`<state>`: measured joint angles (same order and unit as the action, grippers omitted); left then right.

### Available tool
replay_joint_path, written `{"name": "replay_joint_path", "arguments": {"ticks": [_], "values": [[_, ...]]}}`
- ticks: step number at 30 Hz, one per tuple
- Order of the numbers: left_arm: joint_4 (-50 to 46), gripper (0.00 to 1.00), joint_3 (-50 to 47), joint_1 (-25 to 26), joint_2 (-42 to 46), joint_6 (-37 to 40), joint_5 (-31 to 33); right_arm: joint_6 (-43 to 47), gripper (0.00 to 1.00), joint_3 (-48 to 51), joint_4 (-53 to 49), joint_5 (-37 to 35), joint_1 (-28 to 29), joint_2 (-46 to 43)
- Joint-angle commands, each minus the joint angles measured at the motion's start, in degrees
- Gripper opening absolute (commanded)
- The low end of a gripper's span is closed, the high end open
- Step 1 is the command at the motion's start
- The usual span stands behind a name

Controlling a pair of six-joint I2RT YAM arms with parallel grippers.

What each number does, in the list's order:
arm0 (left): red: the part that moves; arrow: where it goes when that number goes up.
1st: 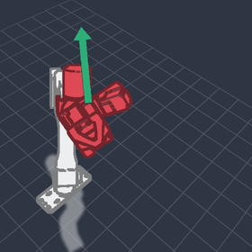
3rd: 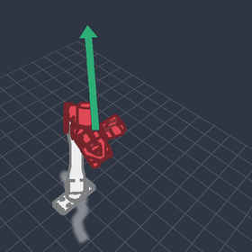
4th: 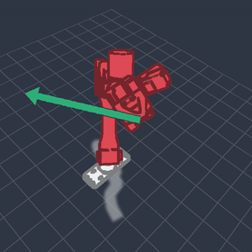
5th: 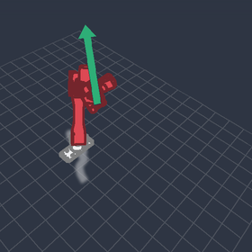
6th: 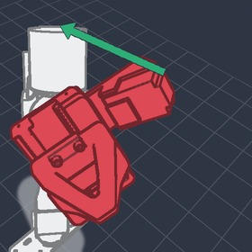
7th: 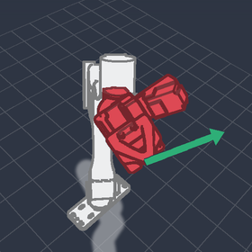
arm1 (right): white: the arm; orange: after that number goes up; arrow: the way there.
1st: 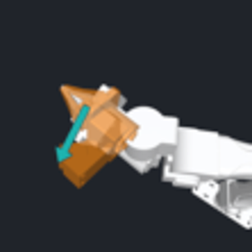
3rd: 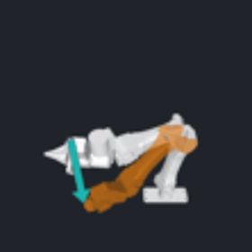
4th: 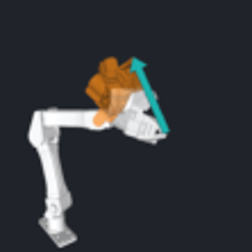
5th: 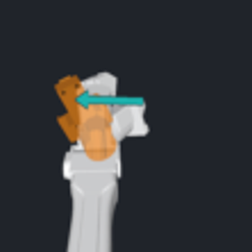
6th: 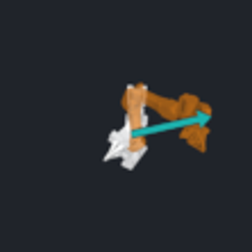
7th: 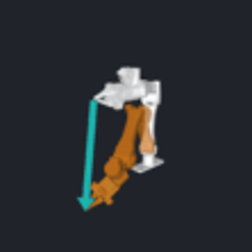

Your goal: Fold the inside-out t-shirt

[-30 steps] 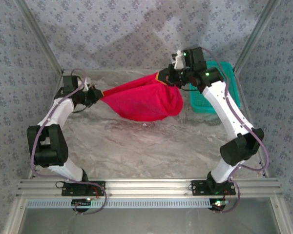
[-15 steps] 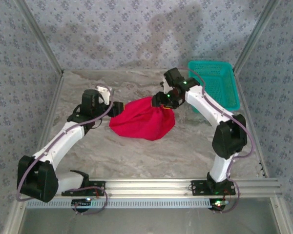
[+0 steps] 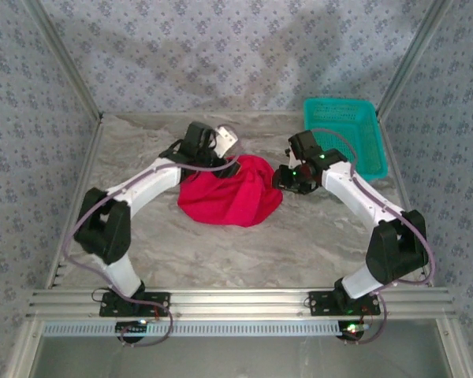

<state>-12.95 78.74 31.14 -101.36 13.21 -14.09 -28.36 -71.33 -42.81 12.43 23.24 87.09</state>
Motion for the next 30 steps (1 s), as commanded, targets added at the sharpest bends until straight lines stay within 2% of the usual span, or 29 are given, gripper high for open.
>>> {"name": "replay_joint_path", "arguments": {"ticks": [1, 6, 8, 9, 11, 12, 15, 17, 18, 19, 20, 21, 22, 24, 26, 29, 30], "values": [[-7.0, 0.66, 7.6, -0.2, -6.0, 5.3, -1.2, -1.2, 0.38, 0.7, 1.4, 0.8, 0.4, -1.5], [-8.0, 0.65, 9.3, -0.3, -9.1, 4.2, -5.8, -1.8, 0.39, 0.9, 2.8, 1.5, 1.2, -1.5], [-8.3, 0.60, 9.5, -0.6, -9.8, 3.8, -7.6, -2.7, 0.42, 1.1, 4.9, 2.5, 2.2, -0.8], [-9.1, 0.49, 10.2, -1.0, -10.4, 3.3, -8.7, -3.5, 0.44, 1.1, 6.4, 3.0, 3.1, 0.0], [-11.6, 0.11, 12.7, -1.9, -11.7, 1.9, -10.3, -5.1, 0.52, 0.5, 10.3, 3.2, 5.1, 2.3], [-13.1, 0.00, 14.3, -2.6, -12.1, 0.7, -10.6, -5.9, 0.54, -0.2, 11.7, 2.6, 6.3, 4.1], [-14.5, 0.00, 16.5, -5.0, -11.2, -4.0, -10.7, -8.7, 0.60, -5.0, 13.6, -2.0, 9.3, 11.0], [-14.0, 0.00, 16.6, -6.4, -9.1, -6.3, -11.2, -10.6, 0.61, -9.7, 14.3, -5.0, 10.1, 16.2], [-13.6, 0.00, 16.4, -6.9, -7.9, -7.1, -11.2, -11.4, 0.59, -12.4, 14.3, -6.4, 10.2, 19.1], [-13.2, 0.00, 16.1, -7.3, -6.5, -7.5, -10.8, -11.6, 0.48, -15.6, 13.5, -7.9, 10.0, 22.0], [-12.9, 0.00, 15.9, -7.7, -5.4, -7.9, -10.2, -11.3, 0.30, -18.5, 12.0, -9.0, 9.9, 24.2], [-12.6, 0.00, 15.6, -8.2, -4.1, -8.3, -9.2, -10.6, 0.08, -21.7, 9.8, -9.0, 9.7, 26.2], [-12.5, 0.00, 15.3, -8.9, -3.0, -8.5, -8.1, -9.4, 0.00, -24.3, 6.8, -8.1, 9.4, 27.0], [-12.2, 0.00, 14.3, -11.2, -0.7, -9.6, -4.4, -4.5, 0.00, -27.6, 1.7, -6.4, 9.3, 25.4], [-11.6, 0.00, 12.6, -14.9, 1.3, -11.5, -1.4, -0.7, 0.00, -26.8, -3.2, -7.0, 9.3, 20.0], [-10.2, 0.00, 9.2, -22.6, 4.2, -18.6, 1.9, 1.0, 0.00, -17.7, -4.7, -9.9, 6.3, 7.7], [-9.9, 0.00, 7.8, -25.3, 5.1, -21.3, 2.7, 0.3, 0.00, -12.0, -3.8, -10.0, 3.7, 1.7]]}}
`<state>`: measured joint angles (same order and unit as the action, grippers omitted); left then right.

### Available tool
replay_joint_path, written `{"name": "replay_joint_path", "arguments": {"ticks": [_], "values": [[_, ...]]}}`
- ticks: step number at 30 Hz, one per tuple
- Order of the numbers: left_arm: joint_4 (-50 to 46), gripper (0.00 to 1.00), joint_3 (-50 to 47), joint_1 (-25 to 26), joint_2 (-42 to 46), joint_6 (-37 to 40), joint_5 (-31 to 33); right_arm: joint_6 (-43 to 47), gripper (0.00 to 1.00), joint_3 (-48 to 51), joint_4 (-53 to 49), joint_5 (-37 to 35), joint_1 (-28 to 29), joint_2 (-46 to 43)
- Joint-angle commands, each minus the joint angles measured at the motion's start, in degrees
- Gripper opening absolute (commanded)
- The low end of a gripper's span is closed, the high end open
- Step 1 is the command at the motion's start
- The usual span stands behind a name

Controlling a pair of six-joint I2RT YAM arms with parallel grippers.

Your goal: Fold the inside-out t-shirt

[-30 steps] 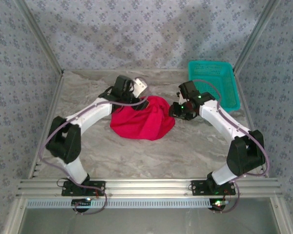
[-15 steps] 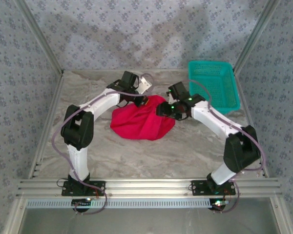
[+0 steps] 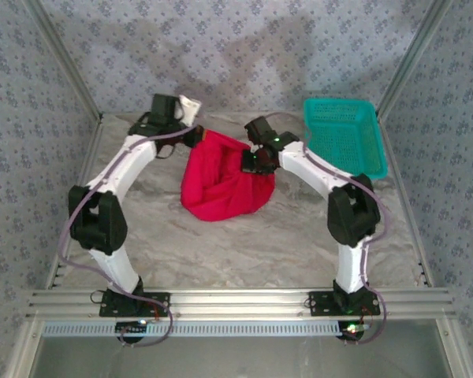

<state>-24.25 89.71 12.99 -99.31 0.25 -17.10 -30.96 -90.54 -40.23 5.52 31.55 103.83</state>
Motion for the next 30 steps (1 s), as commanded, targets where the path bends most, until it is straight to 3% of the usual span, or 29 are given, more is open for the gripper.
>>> {"name": "replay_joint_path", "arguments": {"ticks": [1, 3, 6, 10, 11, 14, 16, 17, 21, 30], "values": [[1.6, 0.00, -4.4, -9.2, 3.9, -10.1, 6.5, 2.2, 0.00, 11.7, -5.6, -3.1, -7.1, -19.3], [2.3, 0.00, -7.5, -12.2, 5.9, -12.9, 8.2, -0.2, 0.00, 21.3, -3.9, -3.0, -13.2, -27.9], [4.4, 0.00, -12.3, -12.7, 8.5, -15.1, 9.1, -3.6, 0.00, 34.7, 0.3, -3.1, -18.6, -35.4], [5.8, 0.00, -17.6, -10.3, 9.3, -19.0, 7.4, -6.6, 0.00, 42.5, 7.4, -0.4, -19.2, -33.0], [6.3, 0.00, -18.8, -9.3, 9.5, -19.2, 7.6, -6.7, 0.04, 42.7, 8.0, 0.6, -18.7, -31.3], [8.1, 0.00, -22.6, -6.0, 10.1, -19.5, 8.4, -6.0, 0.49, 39.4, 4.9, -2.3, -15.3, -27.7], [8.1, 0.00, -24.1, -4.3, 10.4, -19.8, 9.1, -5.5, 0.66, 35.5, 1.3, -8.1, -11.5, -28.0], [8.2, 0.00, -24.6, -3.8, 10.6, -19.9, 9.1, -5.5, 0.69, 33.9, 0.1, -10.4, -10.1, -28.1], [8.2, 0.00, -25.4, -2.1, 10.7, -20.2, 9.3, -5.5, 0.68, 28.6, -1.4, -15.4, -2.9, -27.4], [5.6, 0.00, -24.8, -1.7, 11.2, -18.6, 10.3, -3.0, 0.61, 17.6, 2.0, -9.3, 8.8, -8.6]]}}
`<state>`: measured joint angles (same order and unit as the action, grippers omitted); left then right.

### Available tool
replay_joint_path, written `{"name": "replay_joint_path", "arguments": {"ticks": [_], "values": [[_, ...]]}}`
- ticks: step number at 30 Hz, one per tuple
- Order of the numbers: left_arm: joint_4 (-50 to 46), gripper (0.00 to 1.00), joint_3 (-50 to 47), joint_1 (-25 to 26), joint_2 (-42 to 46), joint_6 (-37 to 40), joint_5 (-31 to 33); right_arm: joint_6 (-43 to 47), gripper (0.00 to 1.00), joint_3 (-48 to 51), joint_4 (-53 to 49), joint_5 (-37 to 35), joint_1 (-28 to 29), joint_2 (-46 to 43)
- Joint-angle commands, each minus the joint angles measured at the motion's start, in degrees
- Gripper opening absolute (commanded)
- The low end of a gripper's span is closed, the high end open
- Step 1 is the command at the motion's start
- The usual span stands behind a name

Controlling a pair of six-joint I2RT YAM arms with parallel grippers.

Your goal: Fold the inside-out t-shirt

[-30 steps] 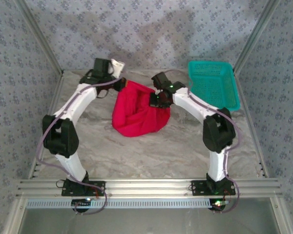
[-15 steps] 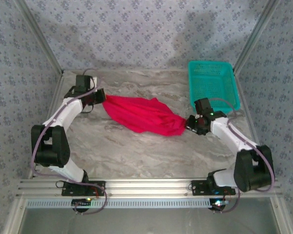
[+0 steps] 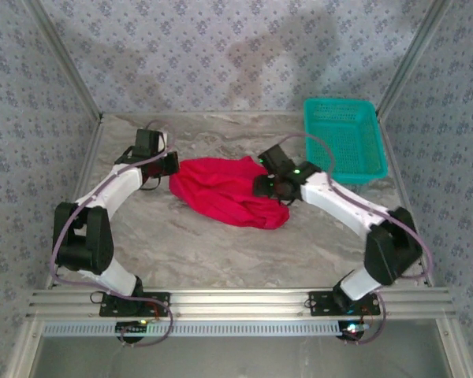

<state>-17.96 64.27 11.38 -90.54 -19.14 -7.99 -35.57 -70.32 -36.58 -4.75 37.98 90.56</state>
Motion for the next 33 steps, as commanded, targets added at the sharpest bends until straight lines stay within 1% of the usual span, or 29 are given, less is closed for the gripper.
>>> {"name": "replay_joint_path", "arguments": {"ticks": [1, 5, 6, 8, 9, 10, 12, 14, 16, 17, 18, 22, 25, 27, 28, 30, 31, 32, 33], "values": [[-0.8, 0.00, 0.6, 0.0, 2.7, 1.0, 1.5, 1.7, 0.61, -3.7, -2.5, 1.2, 3.1, 6.8], [-1.3, 0.00, 0.4, -0.5, 3.7, 1.7, 2.6, 2.1, 0.62, -5.1, -5.5, 1.5, 3.6, 12.6], [-1.8, 0.00, 0.6, -1.0, 3.9, 1.8, 2.9, 2.4, 0.60, -5.3, -6.1, 1.1, 3.4, 13.8], [-2.8, 0.00, 1.1, -2.4, 4.5, 1.9, 3.4, 3.8, 0.37, -6.1, -7.9, -0.4, 2.5, 15.5], [-3.4, 0.00, 1.4, -3.4, 4.9, 1.7, 3.4, 4.6, 0.16, -7.4, -9.9, -1.3, 1.7, 16.1], [-3.9, 0.00, 1.9, -4.7, 5.3, 1.6, 3.2, 5.7, 0.00, -8.7, -11.8, -1.8, 0.8, 16.1], [-4.7, 0.00, 2.8, -6.9, 6.1, 1.4, 3.1, 7.3, 0.00, -11.9, -15.7, -3.1, -0.4, 13.8], [-5.9, 0.00, 4.1, -9.0, 6.9, 1.5, 3.3, 8.7, 0.00, -15.5, -19.1, -3.7, -1.4, 9.2], [-7.1, 0.00, 5.9, -11.1, 7.8, 1.7, 3.5, 9.5, 0.00, -19.6, -21.0, -0.9, -3.2, 3.3], [-7.5, 0.00, 6.6, -11.9, 8.2, 1.8, 3.6, 9.6, 0.00, -20.9, -20.9, 1.6, -4.3, 0.7], [-7.9, 0.00, 7.4, -12.8, 8.7, 2.0, 3.5, 9.2, 0.00, -22.0, -20.2, 5.6, -6.1, -2.6], [-10.7, 0.00, 11.3, -15.2, 11.3, 2.8, 4.0, 5.7, 0.00, -23.7, -17.8, 18.5, -13.4, -11.1], [-11.8, 0.00, 13.5, -15.3, 14.5, 3.0, 4.0, 1.8, 0.00, -21.2, -13.5, 28.4, -18.7, -15.3], [-11.5, 0.00, 13.9, -15.3, 17.0, 2.1, 3.8, -2.3, 0.00, -16.9, -7.9, 34.0, -21.5, -16.5], [-10.8, 0.00, 13.6, -15.1, 18.0, 1.4, 3.2, -3.5, 0.00, -14.5, -5.8, 35.1, -22.3, -16.2], [-9.7, 0.00, 12.8, -14.1, 18.7, 0.2, 2.0, -2.9, 0.00, -10.5, -3.9, 31.8, -22.8, -14.1], [-9.5, 0.00, 12.4, -12.9, 18.2, 0.1, 1.9, -2.4, 0.03, -8.0, -3.0, 29.7, -22.8, -11.9], [-9.3, 0.00, 11.8, -11.2, 17.3, 0.1, 2.4, -1.5, 0.09, -6.0, -2.5, 27.6, -23.1, -9.1], [-9.1, 0.00, 11.1, -9.6, 16.1, 0.2, 3.1, -1.0, 0.10, -5.1, -2.6, 24.7, -23.4, -6.1]]}}
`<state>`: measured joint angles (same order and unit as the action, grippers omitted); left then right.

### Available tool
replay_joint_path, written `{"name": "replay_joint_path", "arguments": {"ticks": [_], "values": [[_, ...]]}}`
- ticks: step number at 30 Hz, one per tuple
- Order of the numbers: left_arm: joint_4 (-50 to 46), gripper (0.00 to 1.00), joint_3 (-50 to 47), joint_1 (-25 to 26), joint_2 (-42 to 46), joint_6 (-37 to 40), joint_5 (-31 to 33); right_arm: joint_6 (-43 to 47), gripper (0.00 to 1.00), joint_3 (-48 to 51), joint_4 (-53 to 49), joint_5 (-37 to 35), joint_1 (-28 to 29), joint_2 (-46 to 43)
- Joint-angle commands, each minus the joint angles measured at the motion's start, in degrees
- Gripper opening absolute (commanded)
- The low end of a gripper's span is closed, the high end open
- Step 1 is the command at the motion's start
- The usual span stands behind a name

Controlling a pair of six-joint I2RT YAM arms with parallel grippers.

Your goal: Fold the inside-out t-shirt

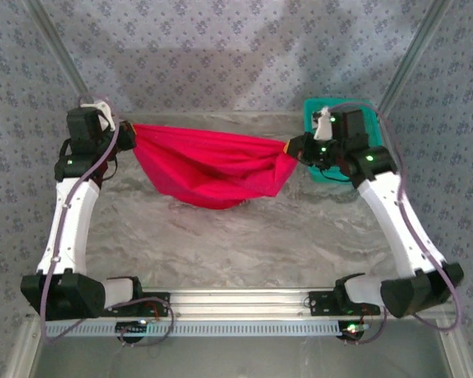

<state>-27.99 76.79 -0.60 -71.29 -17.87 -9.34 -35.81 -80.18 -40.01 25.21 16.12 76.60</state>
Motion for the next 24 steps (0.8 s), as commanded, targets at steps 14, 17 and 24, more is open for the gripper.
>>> {"name": "replay_joint_path", "arguments": {"ticks": [14, 17, 24], "values": [[1.5, 0.00, -6.2, 10.7, -13.4, -1.0, 8.0, 2.5, 0.53, 1.8, -0.4, -25.1, 16.0, 14.6], [0.5, 0.00, -6.3, 10.7, -13.0, -0.3, 8.6, 0.2, 0.57, 0.7, 4.7, -20.7, 21.3, 18.7], [-0.4, 0.00, -8.0, 10.5, -10.1, 0.3, 9.8, -1.1, 0.64, -16.7, 0.2, -18.8, 27.7, 38.5]]}}
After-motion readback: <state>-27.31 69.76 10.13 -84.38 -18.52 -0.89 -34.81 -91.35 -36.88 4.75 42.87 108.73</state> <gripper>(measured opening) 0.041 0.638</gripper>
